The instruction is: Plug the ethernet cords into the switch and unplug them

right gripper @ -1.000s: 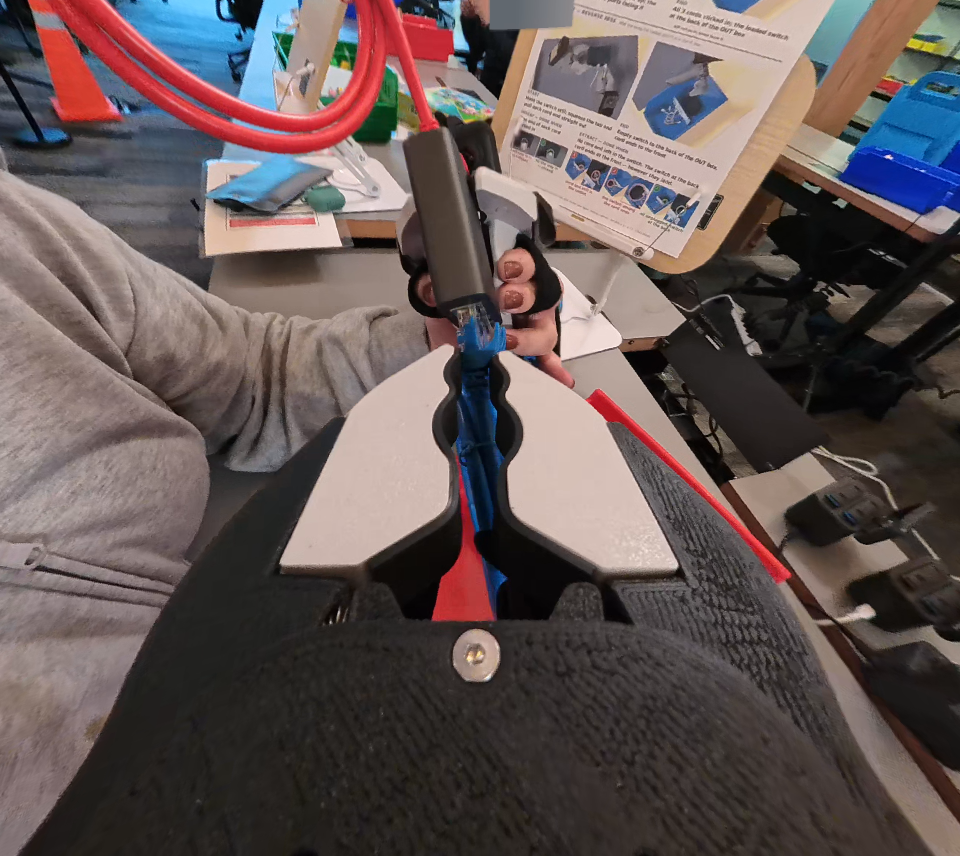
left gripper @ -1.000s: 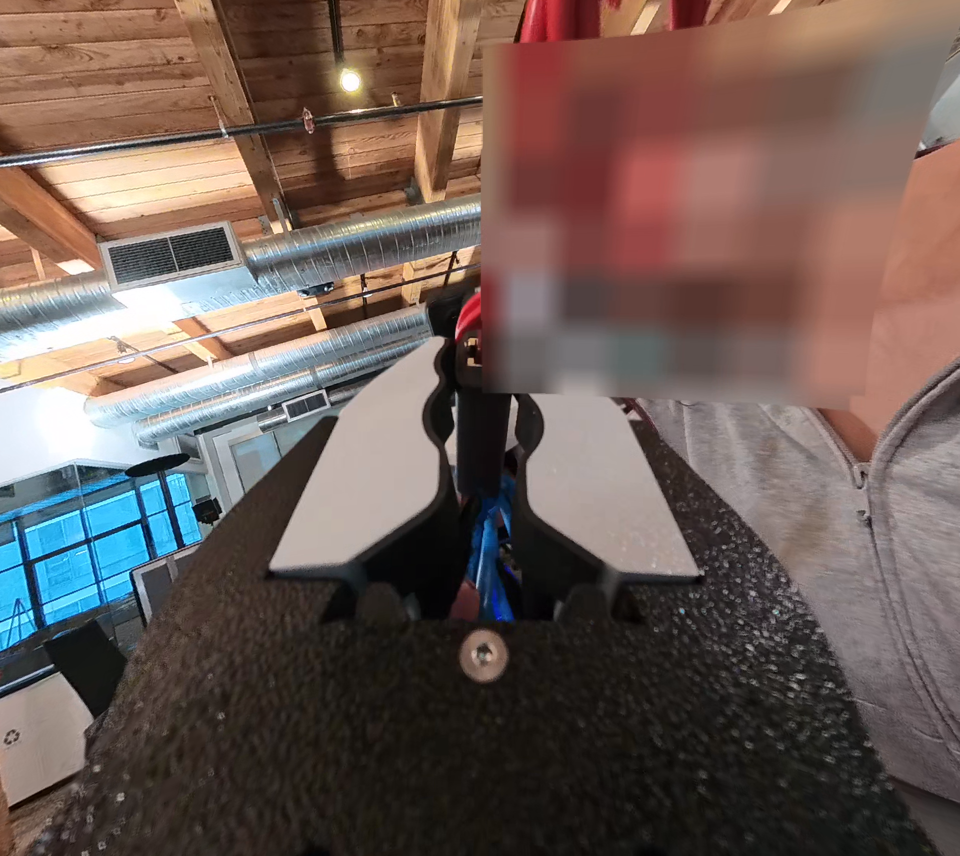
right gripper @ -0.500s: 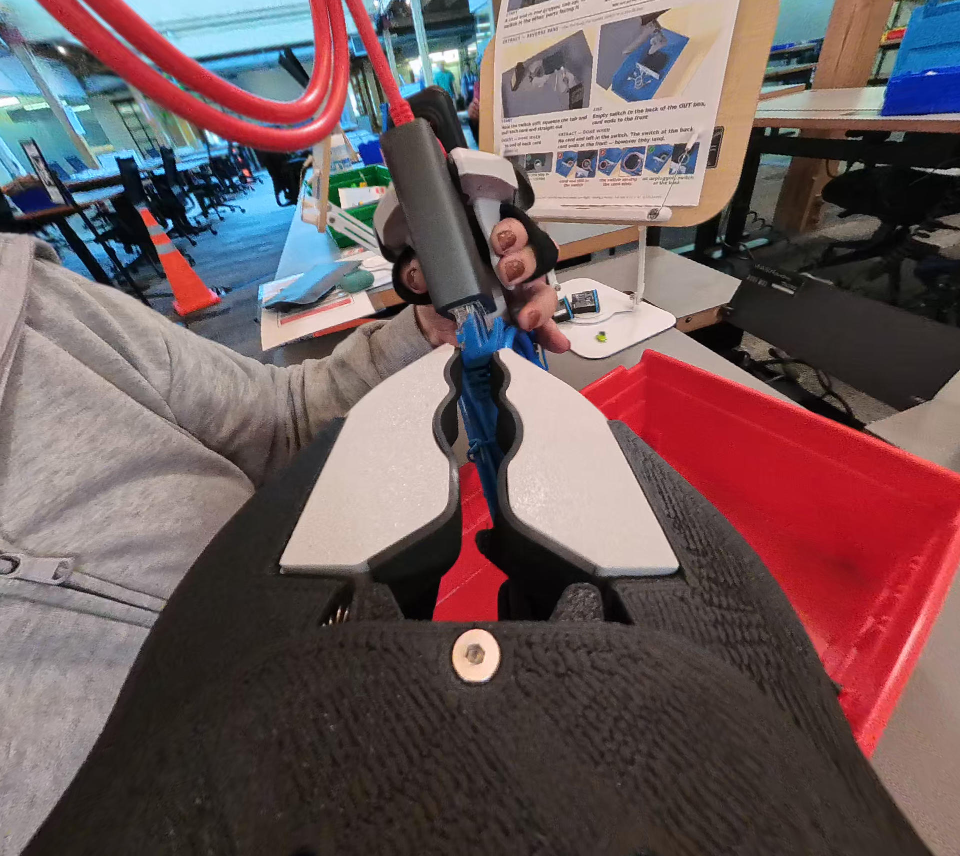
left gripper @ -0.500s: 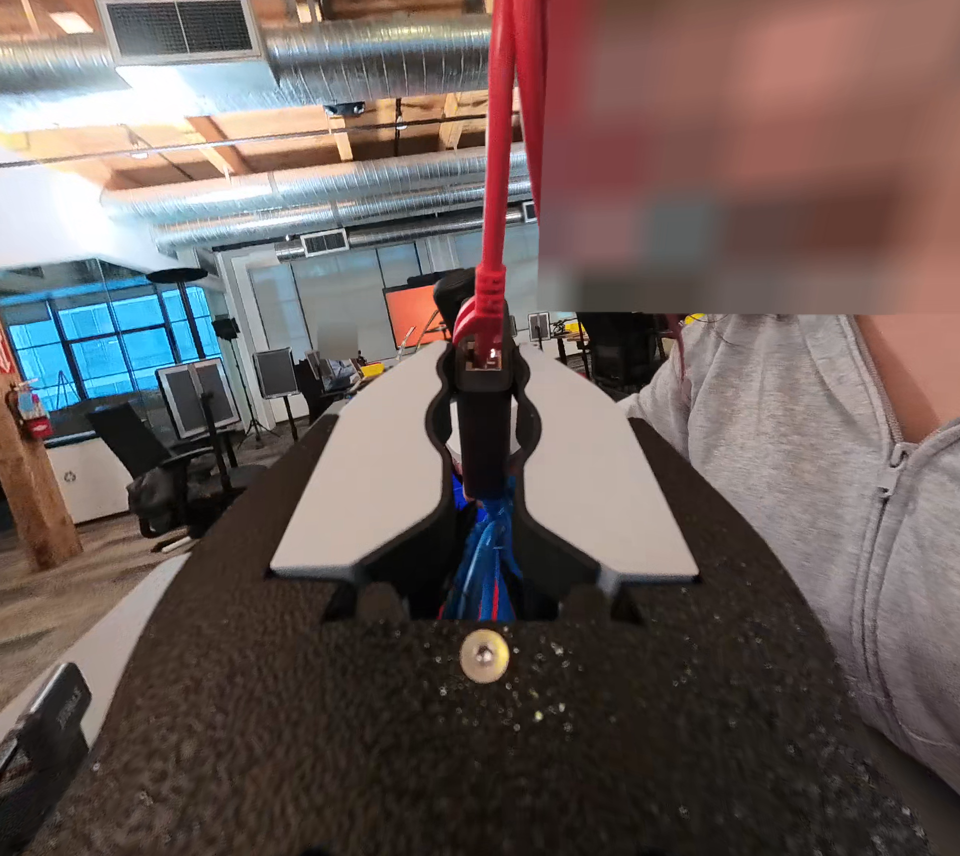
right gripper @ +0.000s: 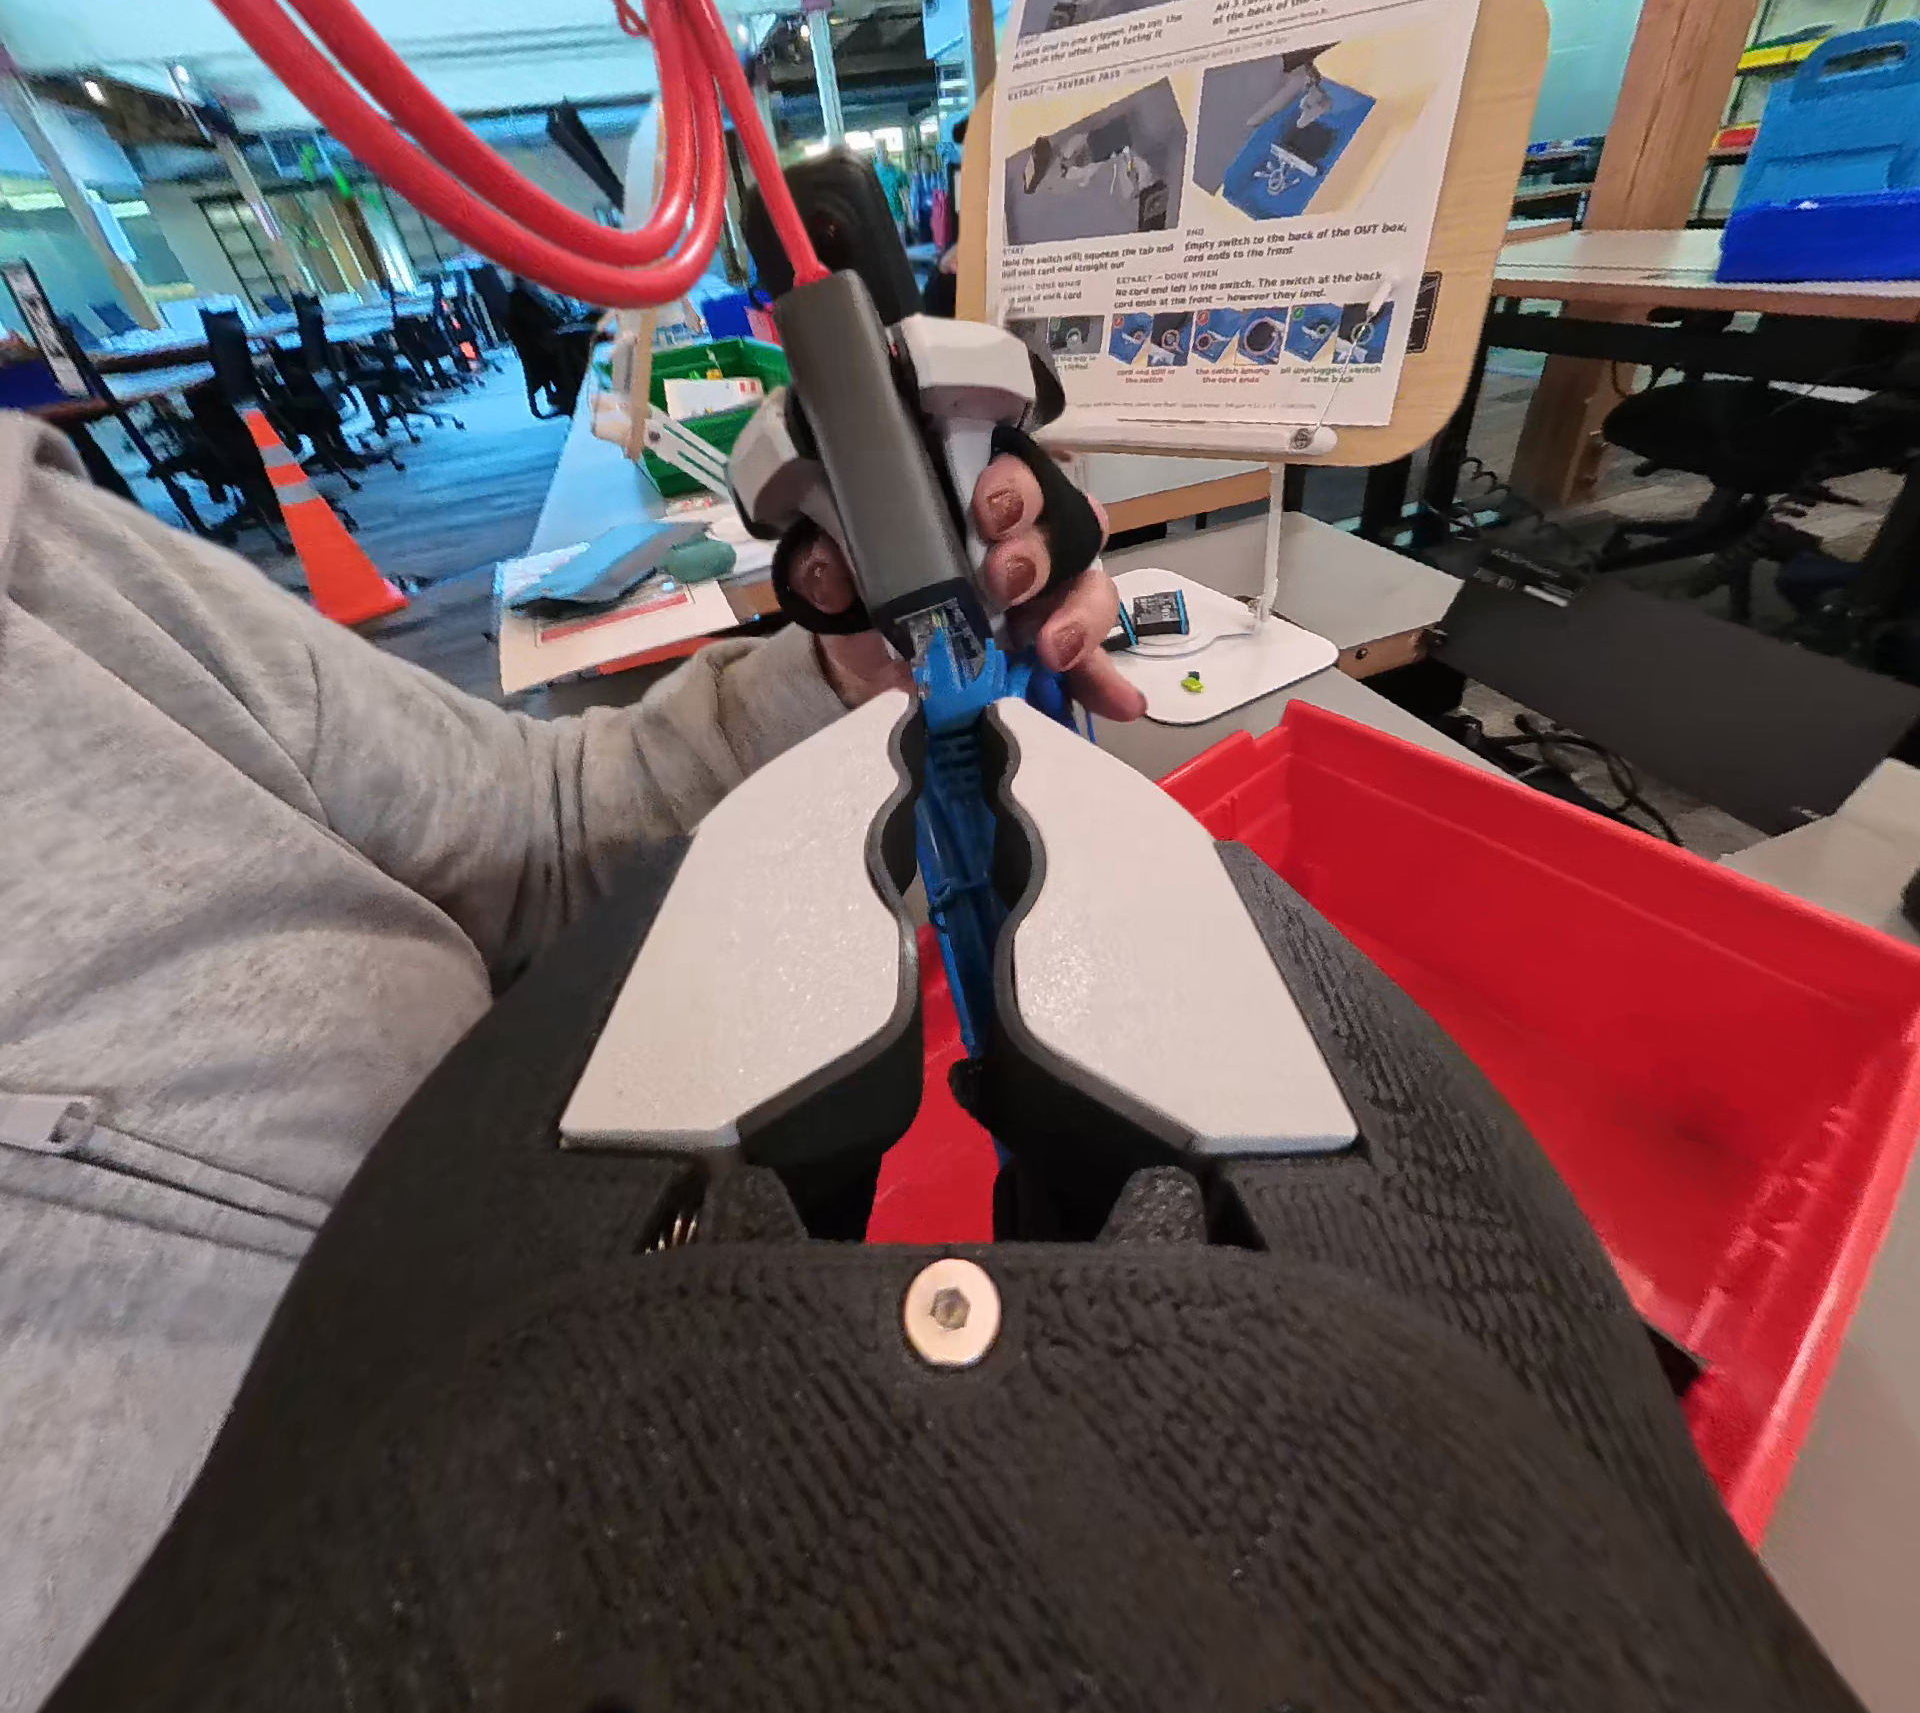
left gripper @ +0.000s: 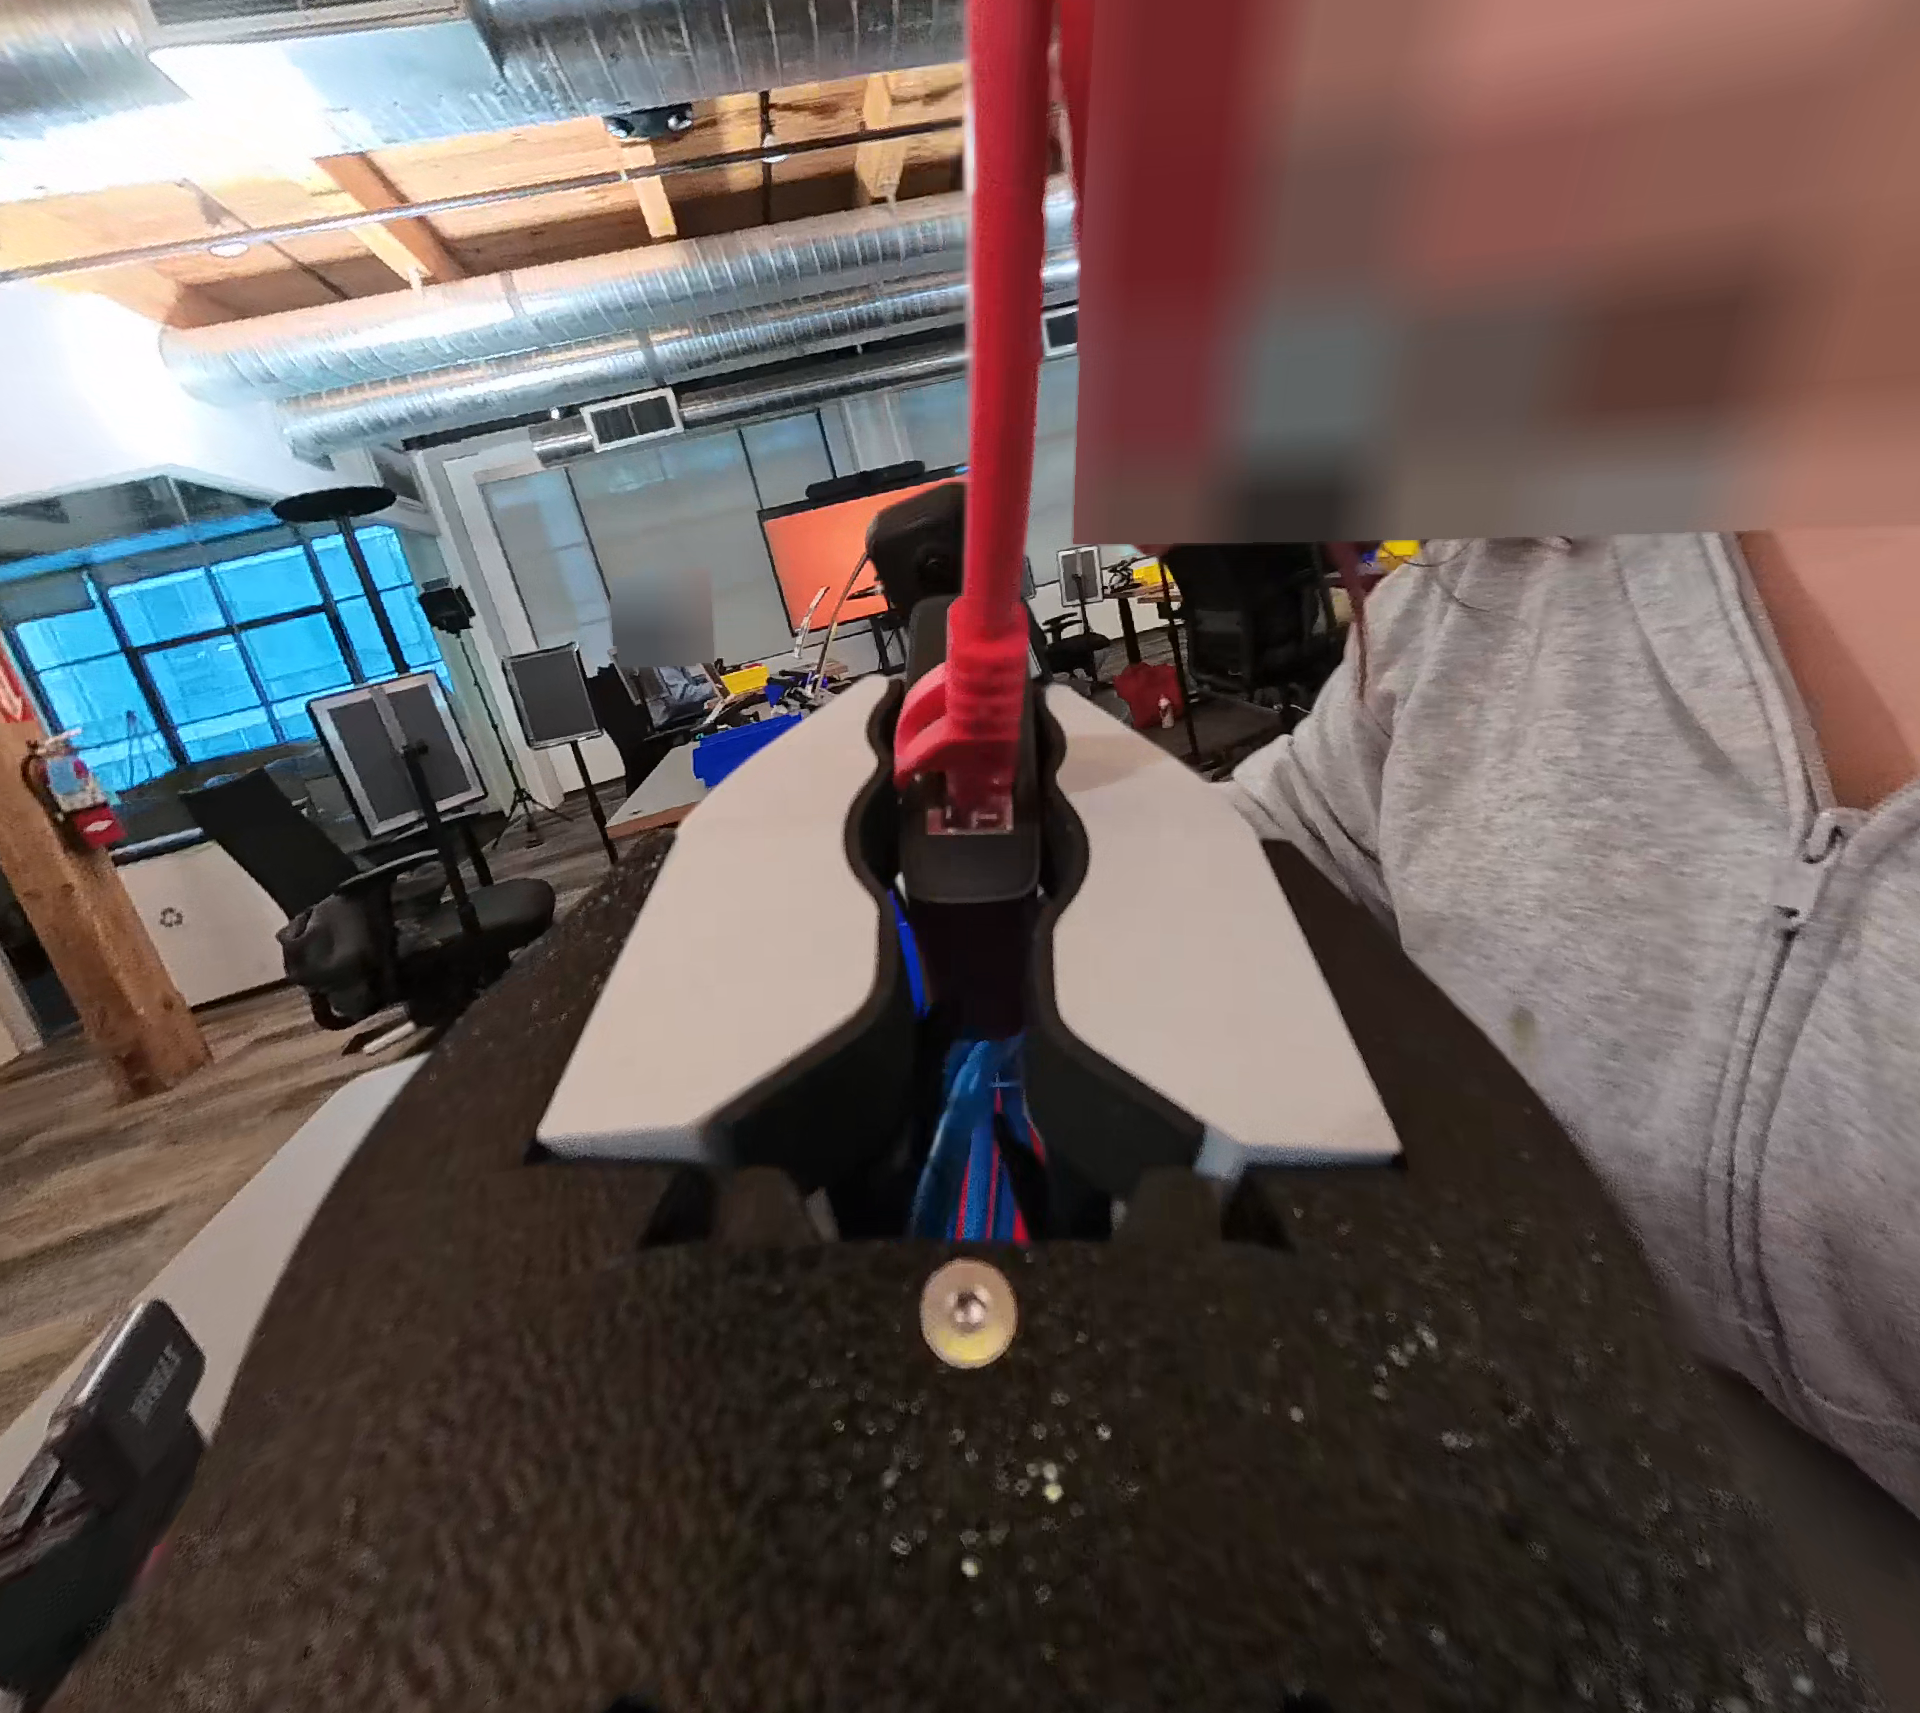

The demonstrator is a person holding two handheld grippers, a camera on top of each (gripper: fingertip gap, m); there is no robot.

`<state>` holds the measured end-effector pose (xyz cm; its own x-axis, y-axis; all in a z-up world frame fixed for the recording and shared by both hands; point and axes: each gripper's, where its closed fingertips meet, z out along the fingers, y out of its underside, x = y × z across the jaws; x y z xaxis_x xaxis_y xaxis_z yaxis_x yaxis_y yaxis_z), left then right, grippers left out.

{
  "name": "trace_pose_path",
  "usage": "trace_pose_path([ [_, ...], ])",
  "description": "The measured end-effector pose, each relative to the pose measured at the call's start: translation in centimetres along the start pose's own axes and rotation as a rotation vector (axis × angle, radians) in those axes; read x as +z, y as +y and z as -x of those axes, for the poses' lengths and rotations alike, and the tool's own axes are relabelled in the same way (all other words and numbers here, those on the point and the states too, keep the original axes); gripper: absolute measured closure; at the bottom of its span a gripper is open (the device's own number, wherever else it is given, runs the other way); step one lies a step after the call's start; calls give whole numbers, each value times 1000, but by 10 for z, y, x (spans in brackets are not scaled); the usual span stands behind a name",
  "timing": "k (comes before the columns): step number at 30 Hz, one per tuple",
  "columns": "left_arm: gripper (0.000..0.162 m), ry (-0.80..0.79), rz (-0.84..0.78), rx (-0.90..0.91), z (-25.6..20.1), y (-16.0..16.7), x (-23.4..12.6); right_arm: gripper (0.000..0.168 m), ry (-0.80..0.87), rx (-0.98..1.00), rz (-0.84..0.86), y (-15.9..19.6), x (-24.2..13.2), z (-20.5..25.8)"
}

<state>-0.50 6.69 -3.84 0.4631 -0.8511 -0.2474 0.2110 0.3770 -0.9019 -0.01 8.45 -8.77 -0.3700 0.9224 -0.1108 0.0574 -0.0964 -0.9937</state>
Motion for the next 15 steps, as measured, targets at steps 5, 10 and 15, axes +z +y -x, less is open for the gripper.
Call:
trace_pose_path([
  [5, 141, 60, -53, -6, -12, 0, -1, 161, 9, -147, 56, 2, -2, 8],
  [10, 141, 95, -156, -106, -16, 1, -5, 162, 1, -255, 81, 5, -2, 15],
  [15, 140, 96, -148, -76, -20, 7, -3, 162, -7, -335, 91, 8, -4, 16],
])
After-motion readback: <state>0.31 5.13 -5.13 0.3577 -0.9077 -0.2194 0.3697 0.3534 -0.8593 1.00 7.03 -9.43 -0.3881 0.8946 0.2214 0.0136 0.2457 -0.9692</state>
